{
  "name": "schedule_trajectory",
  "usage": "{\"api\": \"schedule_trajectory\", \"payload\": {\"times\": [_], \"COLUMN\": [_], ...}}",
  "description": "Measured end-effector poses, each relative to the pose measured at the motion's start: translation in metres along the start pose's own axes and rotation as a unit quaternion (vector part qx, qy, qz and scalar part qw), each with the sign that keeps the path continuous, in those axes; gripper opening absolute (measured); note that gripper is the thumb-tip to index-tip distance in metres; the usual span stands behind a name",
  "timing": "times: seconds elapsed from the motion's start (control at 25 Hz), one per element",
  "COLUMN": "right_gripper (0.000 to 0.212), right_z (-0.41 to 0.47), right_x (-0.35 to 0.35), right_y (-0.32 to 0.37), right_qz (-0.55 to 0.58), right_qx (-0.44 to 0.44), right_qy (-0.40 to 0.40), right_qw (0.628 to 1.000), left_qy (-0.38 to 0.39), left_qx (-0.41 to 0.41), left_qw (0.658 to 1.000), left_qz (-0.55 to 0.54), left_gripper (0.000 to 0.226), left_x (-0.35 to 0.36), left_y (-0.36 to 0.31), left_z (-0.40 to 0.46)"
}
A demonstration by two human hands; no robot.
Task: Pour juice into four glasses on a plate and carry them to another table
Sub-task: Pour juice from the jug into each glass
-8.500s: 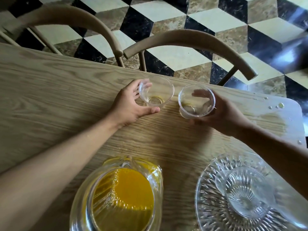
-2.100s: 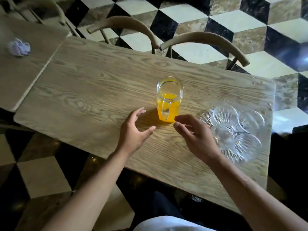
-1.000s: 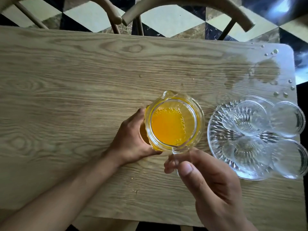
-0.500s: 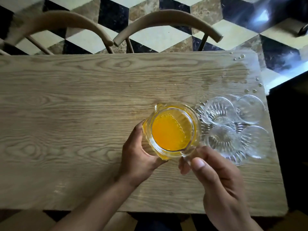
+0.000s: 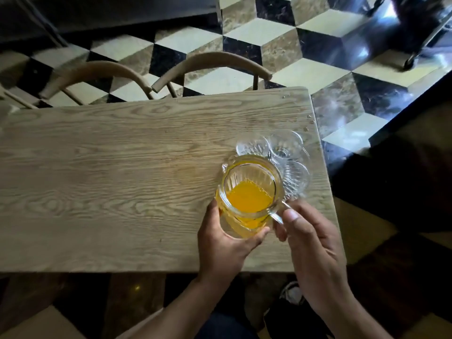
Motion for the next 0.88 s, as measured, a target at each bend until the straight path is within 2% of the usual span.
{"api": "schedule_trajectory", "payload": {"times": [0.24, 0.44, 0.76, 0.88], "right_gripper": [0.032, 0.034, 0.036, 0.034], "right_z": [-0.018, -0.016, 0.005, 0.014], "right_x": [-0.072, -0.116, -0.142, -0.148], "right_y": [0.017, 0.021, 0.022, 0.02], "right_qz": [-0.009, -0.035, -0.027, -0.049], "right_qx": [-0.008, -0.005, 0.003, 0.005], "right_qy": [0.002, -0.008, -0.056, -0.082], "right_qw": [1.0, 0.999, 0.998, 0.995], "left_qy": [-0.001, 0.027, 0.084, 0.128], "left_qx": [0.0, 0.023, 0.036, 0.023], "left_qw": [0.999, 0.999, 0.994, 0.989], "left_qz": [-0.034, -0.032, -0.053, -0.073], "left_gripper": [0.087, 0.089, 0.085, 0.083], "left_x": [0.068, 0.111, 0.148, 0.16], "left_y": [-0.019, -0.03, -0.036, -0.036], "left_z": [-0.048, -0.057, -0.043, -0.033]}}
Point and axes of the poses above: each hand's wrist, its own z-axis towards the middle knuckle, its own x-axis out of the palm, y = z × x, the point moved 4 cm from there along z, towards the middle knuckle, and after that the axes turned 1 degree about y, right-handed, at the moved point
